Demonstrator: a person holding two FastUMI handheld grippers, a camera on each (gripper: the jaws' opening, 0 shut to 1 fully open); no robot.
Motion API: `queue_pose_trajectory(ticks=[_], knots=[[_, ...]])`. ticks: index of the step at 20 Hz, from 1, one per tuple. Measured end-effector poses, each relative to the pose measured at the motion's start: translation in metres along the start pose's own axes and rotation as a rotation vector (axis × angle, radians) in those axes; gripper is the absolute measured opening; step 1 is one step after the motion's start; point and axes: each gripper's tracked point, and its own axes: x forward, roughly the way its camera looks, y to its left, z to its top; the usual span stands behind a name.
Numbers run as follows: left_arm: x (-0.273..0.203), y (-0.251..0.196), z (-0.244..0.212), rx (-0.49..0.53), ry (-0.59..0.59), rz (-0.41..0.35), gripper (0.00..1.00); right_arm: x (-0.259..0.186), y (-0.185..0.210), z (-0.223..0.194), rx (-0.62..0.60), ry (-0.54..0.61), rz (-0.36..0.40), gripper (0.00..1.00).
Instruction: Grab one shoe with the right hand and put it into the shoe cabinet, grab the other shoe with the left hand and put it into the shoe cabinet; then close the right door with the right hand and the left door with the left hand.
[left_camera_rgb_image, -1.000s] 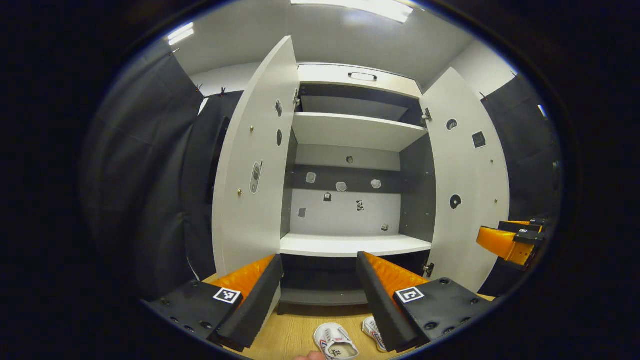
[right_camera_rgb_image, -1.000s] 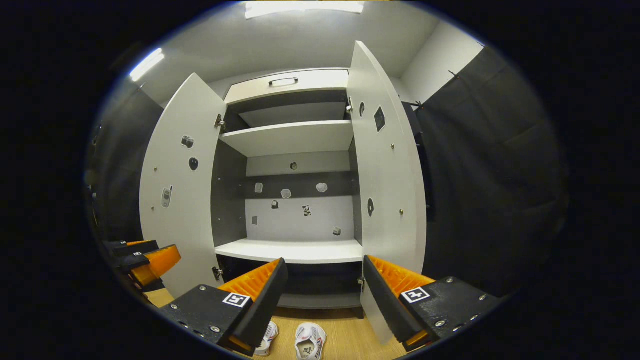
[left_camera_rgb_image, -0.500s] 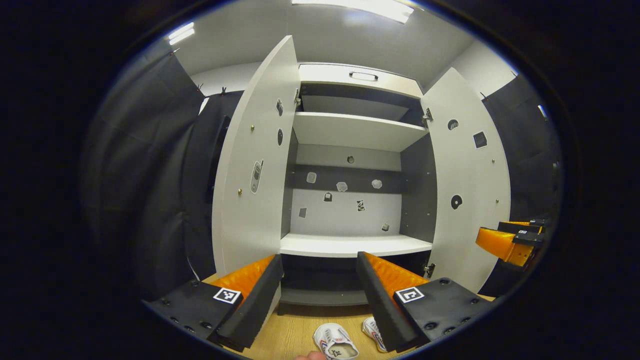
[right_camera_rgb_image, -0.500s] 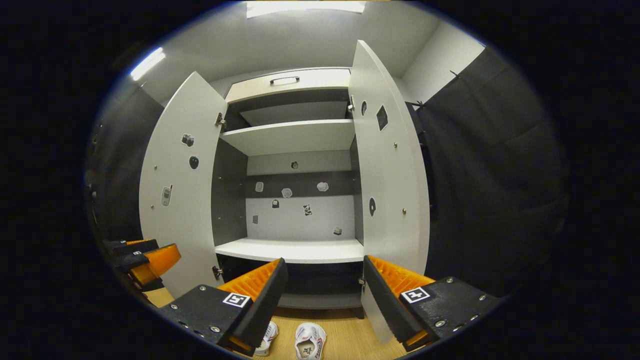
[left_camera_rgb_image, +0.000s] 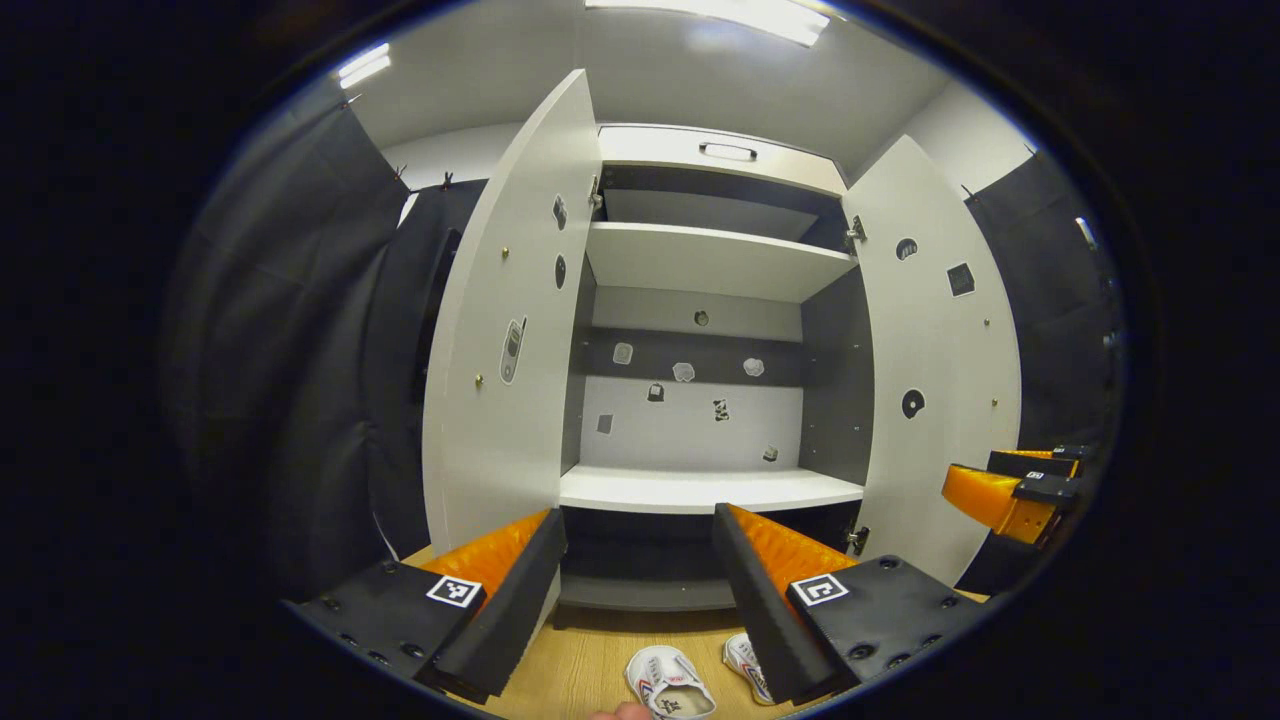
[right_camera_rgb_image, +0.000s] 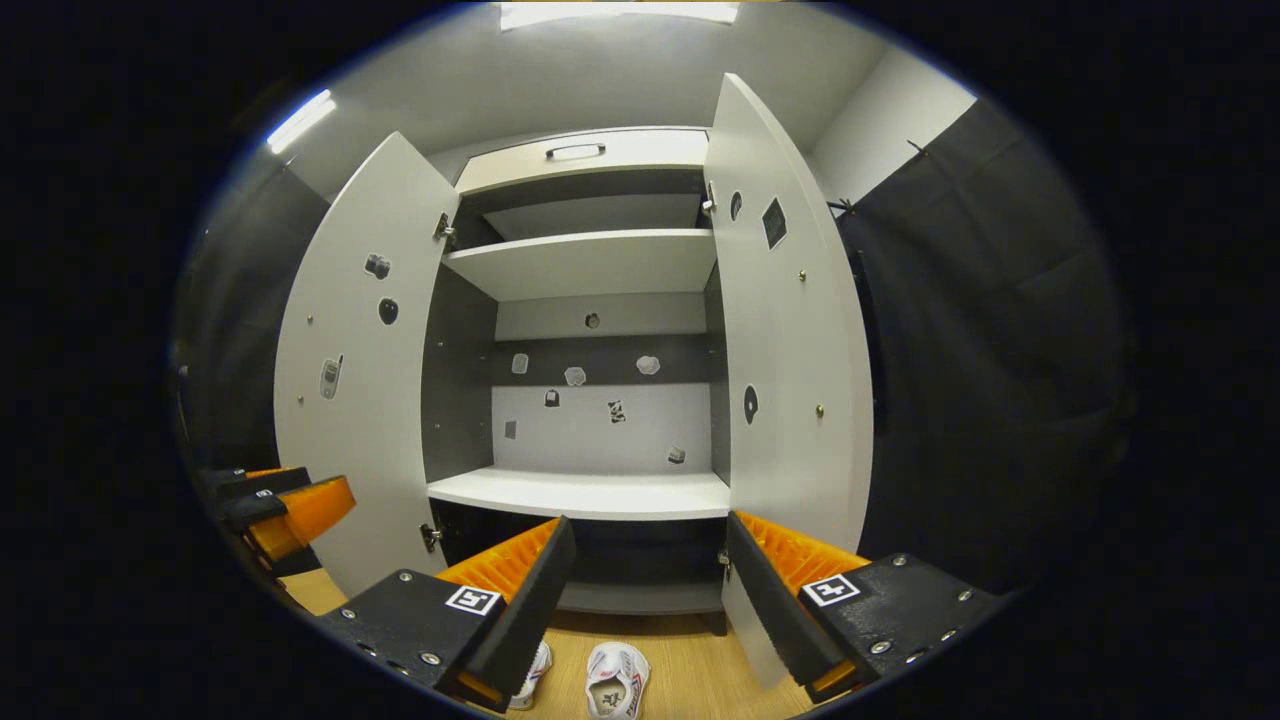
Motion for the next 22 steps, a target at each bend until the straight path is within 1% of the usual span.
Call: queue_pose_trajectory(ticks=[4, 7, 9, 11, 15, 16, 17, 22], knots=[[0.001, 0.0, 0.0, -0.012, 0.001, 0.003, 0.96, 0.014, 0.01, -0.049, -0.035, 0.09, 0.024, 0.94], [0.001, -0.002, 0.002, -0.021, -0.003, 0.004, 0.96, 0.024, 0.014, -0.109, -0.077, 0.186, 0.038, 0.94], [0.0, -0.001, 0.002, -0.013, -0.003, 0.004, 0.96, 0.028, 0.015, -0.15, -0.074, 0.25, 0.044, 0.94], [-0.001, 0.001, 0.001, 0.003, 0.001, 0.013, 0.96, 0.027, 0.016, -0.193, -0.07, 0.328, 0.051, 0.93], [-0.004, 0.004, -0.004, -0.002, 0.017, 0.026, 0.96, 0.024, 0.011, -0.265, -0.12, 0.456, 0.061, 0.93], [-0.005, 0.005, -0.006, -0.007, 0.023, 0.027, 0.94, 0.023, 0.01, -0.281, -0.13, 0.484, 0.065, 0.94], [-0.005, 0.005, -0.007, -0.009, 0.027, 0.028, 0.96, 0.023, 0.009, -0.295, -0.14, 0.513, 0.068, 0.93], [-0.007, 0.007, -0.007, 0.002, 0.033, 0.036, 0.96, 0.028, 0.006, -0.344, -0.19, 0.602, 0.081, 0.94]])
